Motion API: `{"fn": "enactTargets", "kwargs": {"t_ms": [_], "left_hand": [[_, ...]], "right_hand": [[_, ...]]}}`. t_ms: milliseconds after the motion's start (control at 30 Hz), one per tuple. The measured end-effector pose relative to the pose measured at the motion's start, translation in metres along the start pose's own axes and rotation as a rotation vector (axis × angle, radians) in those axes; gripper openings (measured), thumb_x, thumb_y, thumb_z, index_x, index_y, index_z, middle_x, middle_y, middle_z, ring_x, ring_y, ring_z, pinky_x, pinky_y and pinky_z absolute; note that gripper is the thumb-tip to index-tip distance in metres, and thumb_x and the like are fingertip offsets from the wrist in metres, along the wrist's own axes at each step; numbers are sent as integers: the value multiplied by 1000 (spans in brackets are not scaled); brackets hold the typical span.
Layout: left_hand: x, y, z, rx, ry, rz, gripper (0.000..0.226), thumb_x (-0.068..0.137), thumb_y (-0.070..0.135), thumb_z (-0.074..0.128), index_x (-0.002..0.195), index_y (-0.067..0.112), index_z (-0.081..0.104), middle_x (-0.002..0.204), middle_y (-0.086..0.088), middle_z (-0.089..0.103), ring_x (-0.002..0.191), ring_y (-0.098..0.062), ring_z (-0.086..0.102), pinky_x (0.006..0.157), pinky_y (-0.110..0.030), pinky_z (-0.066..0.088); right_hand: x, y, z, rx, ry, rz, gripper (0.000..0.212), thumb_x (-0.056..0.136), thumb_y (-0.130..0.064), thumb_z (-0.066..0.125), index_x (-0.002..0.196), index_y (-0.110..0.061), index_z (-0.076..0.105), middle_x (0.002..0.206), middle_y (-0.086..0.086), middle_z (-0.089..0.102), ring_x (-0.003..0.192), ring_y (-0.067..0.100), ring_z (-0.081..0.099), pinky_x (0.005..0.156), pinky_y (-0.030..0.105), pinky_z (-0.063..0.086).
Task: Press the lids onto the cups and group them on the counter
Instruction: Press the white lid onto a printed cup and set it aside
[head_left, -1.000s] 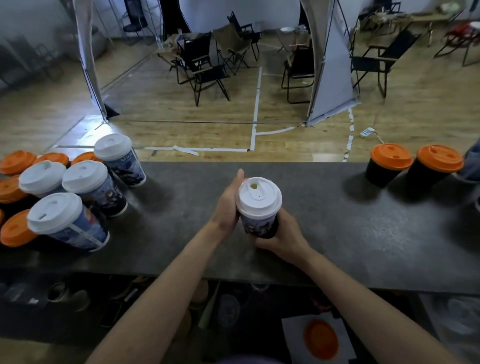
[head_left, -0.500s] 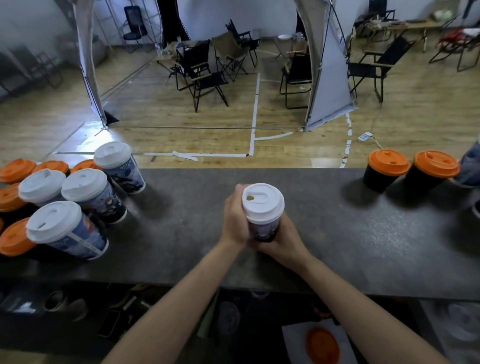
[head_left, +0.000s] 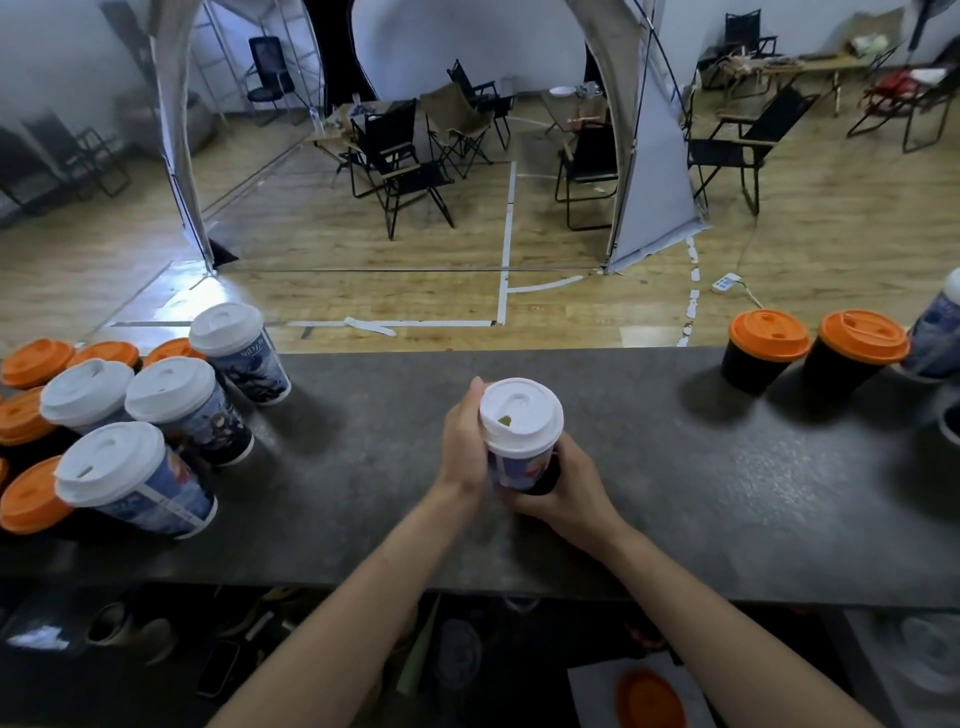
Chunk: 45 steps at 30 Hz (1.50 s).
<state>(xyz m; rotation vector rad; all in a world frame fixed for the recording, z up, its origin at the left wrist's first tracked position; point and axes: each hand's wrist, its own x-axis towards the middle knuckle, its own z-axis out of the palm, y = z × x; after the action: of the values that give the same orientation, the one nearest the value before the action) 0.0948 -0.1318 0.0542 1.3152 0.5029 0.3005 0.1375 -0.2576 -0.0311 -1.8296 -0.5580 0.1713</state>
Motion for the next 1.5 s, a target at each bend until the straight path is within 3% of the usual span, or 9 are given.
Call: {"fn": "enactTargets", "kwargs": {"t_ms": [100,267,467,633,833,1000,1167,1300,1500], "left_hand": [[5,14,-8,18,-129,-85,48,109,33,38,84,10,72,76,1,75,77,-12,69,68,-18,53],[-5,0,5,20,89,71,46,110,22,36,80,14,70,66,13,73,66,3,67,62,-12,50],[10,15,-5,89,-181,-112,50,109,37,37,90,8,73,89,-4,75,88,-15,69,78,-21,53],[2,0,0,67,24,78,47,111,25,35,85,9,71,74,8,74,71,-1,68,68,-17,51],[15,12,-2,51,-180,-61,54,110,34,30,103,0,72,93,-10,76,89,-18,72,79,-24,57],[3,-6,7,-13,37,58,47,110,25,37,85,10,73,76,3,77,75,-8,71,67,-17,54],[7,5,2,53,-185,-20,51,110,28,32,101,-1,74,88,-9,77,83,-15,74,73,-22,56],[12,3,-3,17,-94,-5,50,109,28,38,83,11,78,84,-4,78,80,-15,72,74,-23,55],[8,-5,5,4,-63,-1,50,111,29,33,95,6,75,88,-3,79,85,-11,74,76,-23,55]], "right_hand": [[0,1,-1,-19,-23,-18,70,67,-12,92,128,-18,60,124,-10,70,114,3,65,95,36,55],[0,-2,3,0,-13,-30,84,65,-29,97,135,-23,51,134,-14,63,123,1,59,99,23,52],[-2,3,-1,-13,-35,-24,75,68,-10,92,132,-21,54,126,-18,64,116,-13,58,92,8,45],[0,1,3,32,-3,2,87,61,-33,99,133,-24,51,131,-13,63,120,-2,60,96,20,52],[0,3,0,9,9,-39,79,69,-9,92,128,-39,48,126,-25,62,116,-11,60,91,8,46],[1,-3,3,43,13,-46,85,66,-30,96,139,-20,54,137,-10,64,127,4,59,103,22,49],[0,1,-1,15,-16,-16,72,69,-24,91,135,-19,61,131,-12,68,123,4,63,103,37,53],[0,-1,1,9,-14,-34,78,67,-26,95,136,-22,58,133,-15,65,125,1,60,102,29,52],[0,-4,-1,39,24,2,83,64,-31,93,138,-24,56,134,-15,65,125,2,60,102,32,53]]}}
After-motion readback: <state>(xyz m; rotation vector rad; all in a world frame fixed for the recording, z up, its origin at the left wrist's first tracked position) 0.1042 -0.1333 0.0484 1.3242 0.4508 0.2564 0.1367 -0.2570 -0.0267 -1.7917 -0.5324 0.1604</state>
